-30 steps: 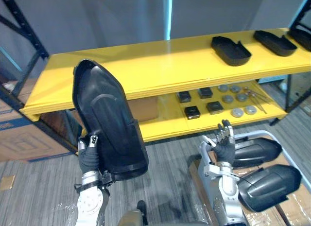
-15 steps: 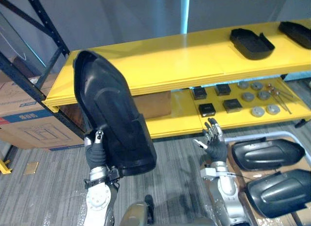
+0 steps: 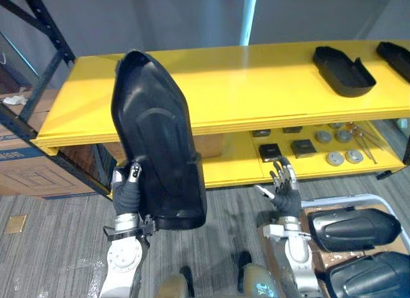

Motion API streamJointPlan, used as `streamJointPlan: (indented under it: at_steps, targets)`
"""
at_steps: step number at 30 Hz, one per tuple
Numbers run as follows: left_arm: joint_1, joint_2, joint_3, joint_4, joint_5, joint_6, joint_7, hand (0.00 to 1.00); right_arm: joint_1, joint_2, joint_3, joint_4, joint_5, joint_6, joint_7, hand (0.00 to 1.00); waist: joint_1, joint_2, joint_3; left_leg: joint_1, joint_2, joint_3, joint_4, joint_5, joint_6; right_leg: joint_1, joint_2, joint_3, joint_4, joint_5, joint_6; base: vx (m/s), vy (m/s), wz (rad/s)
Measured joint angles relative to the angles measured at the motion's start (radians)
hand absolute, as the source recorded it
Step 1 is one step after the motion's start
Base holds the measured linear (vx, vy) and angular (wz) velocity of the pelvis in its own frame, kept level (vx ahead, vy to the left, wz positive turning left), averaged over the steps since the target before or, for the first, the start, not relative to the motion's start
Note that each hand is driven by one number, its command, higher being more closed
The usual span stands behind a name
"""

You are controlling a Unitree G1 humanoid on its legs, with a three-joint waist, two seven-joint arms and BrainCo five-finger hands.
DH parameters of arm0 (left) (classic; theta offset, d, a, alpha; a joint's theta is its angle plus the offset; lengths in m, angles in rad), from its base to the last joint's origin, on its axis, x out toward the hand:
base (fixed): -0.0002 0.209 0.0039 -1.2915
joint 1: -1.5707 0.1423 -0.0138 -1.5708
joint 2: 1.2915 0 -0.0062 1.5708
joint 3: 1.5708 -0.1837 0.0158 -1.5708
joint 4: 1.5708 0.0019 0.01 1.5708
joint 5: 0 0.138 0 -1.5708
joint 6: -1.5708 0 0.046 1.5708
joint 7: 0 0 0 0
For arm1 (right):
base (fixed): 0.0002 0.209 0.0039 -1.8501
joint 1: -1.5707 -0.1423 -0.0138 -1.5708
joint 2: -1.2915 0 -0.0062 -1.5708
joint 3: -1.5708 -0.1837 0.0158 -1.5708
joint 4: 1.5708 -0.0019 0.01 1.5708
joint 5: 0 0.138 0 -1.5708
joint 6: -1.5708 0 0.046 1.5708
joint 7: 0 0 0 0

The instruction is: Walk over and take plastic housings, then place them on the shelf

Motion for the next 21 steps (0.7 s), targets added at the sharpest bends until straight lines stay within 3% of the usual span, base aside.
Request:
streamJointPlan:
  at_steps: [1, 2, 5, 8, 9, 10, 11, 12, 14, 16, 17, 18, 21]
  targets:
    - [0.001, -0.020, -0.002, 0.022, 0.001, 0.001, -0.002, 1.00, 0.011, -0.016, 0.005, -0.007, -0.001, -0.001, -0.008, 0.00, 0.003, 0.016, -0.001, -0.067, 0.041, -0.012, 0.183, 0.036, -0.002, 0.054, 0.027, 0.008, -0.021, -0.009, -0.024, 0.35, -0.258, -0.27]
    - [0.001, -0.033, -0.001, 0.034, 0.001, 0.001, -0.003, 1.00, 0.017, -0.025, 0.009, -0.013, -0.002, -0.001, -0.014, 0.00, 0.014, 0.024, -0.007, -0.080, 0.050, -0.015, 0.210, 0.024, -0.014, 0.072, 0.035, 0.017, -0.031, -0.013, -0.029, 0.39, -0.182, -0.66]
    - [-0.016, -0.041, 0.001, 0.044, 0.013, -0.002, -0.010, 1.00, 0.017, -0.036, -0.014, -0.061, -0.008, -0.028, -0.033, 0.00, 0.011, 0.043, -0.025, -0.085, 0.005, -0.004, 0.027, -0.014, -0.019, 0.126, 0.017, 0.078, -0.083, -0.013, -0.029, 0.44, -0.051, -0.63]
    - [-0.085, -0.040, -0.006, 0.044, 0.022, -0.005, -0.023, 1.00, 0.007, -0.039, -0.039, -0.080, -0.123, -0.024, -0.083, 0.00, 0.009, 0.034, -0.019, -0.082, -0.065, -0.053, -0.252, 0.030, -0.061, 0.133, -0.017, 0.136, -0.094, -0.013, -0.025, 0.42, 0.118, -0.44]
    - [-0.108, -0.037, -0.010, 0.043, 0.022, 0.000, -0.022, 1.00, 0.007, -0.039, -0.045, -0.080, -0.159, -0.024, -0.114, 0.00, 0.008, 0.033, -0.019, -0.071, -0.083, -0.095, -0.359, 0.098, -0.067, 0.145, -0.021, 0.154, -0.094, -0.016, -0.006, 0.41, 0.258, -0.56]
    - [-0.118, -0.029, -0.014, 0.043, 0.024, 0.004, -0.021, 1.00, 0.006, -0.042, -0.042, -0.080, -0.180, -0.024, -0.145, 0.00, 0.009, 0.043, -0.025, -0.033, -0.079, -0.118, -0.464, 0.245, -0.062, 0.167, -0.015, 0.175, -0.092, -0.039, 0.039, 0.35, 0.265, -0.66]
    - [-0.119, -0.025, -0.015, 0.044, 0.023, 0.006, -0.021, 1.00, 0.004, -0.046, -0.041, -0.077, -0.195, -0.025, -0.160, 0.00, 0.009, 0.051, -0.030, -0.020, -0.071, -0.117, -0.473, 0.263, -0.064, 0.179, -0.011, 0.188, -0.090, -0.061, 0.067, 0.31, 0.255, -0.69]
    - [-0.129, 0.003, -0.022, 0.057, 0.023, 0.028, -0.023, 1.00, -0.007, -0.021, -0.036, -0.058, -0.200, -0.018, -0.183, 0.00, 0.007, -0.010, -0.035, 0.001, -0.104, -0.082, -0.462, 0.256, -0.051, 0.182, -0.052, 0.203, -0.080, -0.075, 0.087, 0.21, 0.166, -0.61]
    - [-0.128, 0.039, -0.023, 0.066, 0.038, 0.081, -0.019, 1.00, -0.010, 0.011, -0.033, -0.074, -0.196, -0.021, -0.181, 0.00, 0.006, -0.038, -0.047, 0.022, -0.097, -0.041, -0.477, 0.240, -0.029, 0.142, -0.062, 0.204, -0.044, -0.040, 0.132, 0.18, 0.133, -0.58]
    - [-0.130, 0.053, -0.026, 0.080, 0.051, 0.125, -0.019, 1.00, -0.009, 0.015, -0.031, -0.079, -0.198, -0.022, -0.164, 0.00, -0.001, -0.047, -0.052, 0.063, -0.094, -0.014, -0.514, 0.236, -0.023, 0.134, -0.079, 0.193, -0.072, -0.049, 0.123, 0.13, 0.114, -0.52]
    - [-0.132, 0.057, -0.026, 0.088, 0.051, 0.141, -0.019, 1.00, -0.012, 0.015, -0.026, -0.080, -0.197, -0.022, -0.162, 0.00, -0.006, -0.050, -0.054, 0.071, -0.095, -0.003, -0.517, 0.231, -0.023, 0.132, -0.088, 0.190, -0.106, -0.030, 0.120, 0.08, 0.078, -0.41]
    - [-0.135, 0.060, -0.026, 0.091, 0.051, 0.163, -0.019, 1.00, -0.011, 0.016, -0.017, -0.085, -0.197, -0.021, -0.161, 0.00, -0.017, -0.057, -0.058, 0.073, -0.101, 0.002, -0.516, 0.226, -0.027, 0.129, -0.090, 0.188, -0.130, 0.029, 0.115, 0.04, 0.016, -0.18]
    - [-0.153, 0.052, -0.054, 0.101, 0.049, 0.237, -0.023, 1.00, 0.017, 0.004, 0.005, -0.094, -0.197, -0.012, -0.157, 0.00, -0.022, -0.051, -0.062, 0.072, -0.093, 0.006, -0.514, 0.209, -0.048, 0.143, -0.089, 0.179, -0.173, 0.015, 0.102, 0.00, -0.040, -0.19]
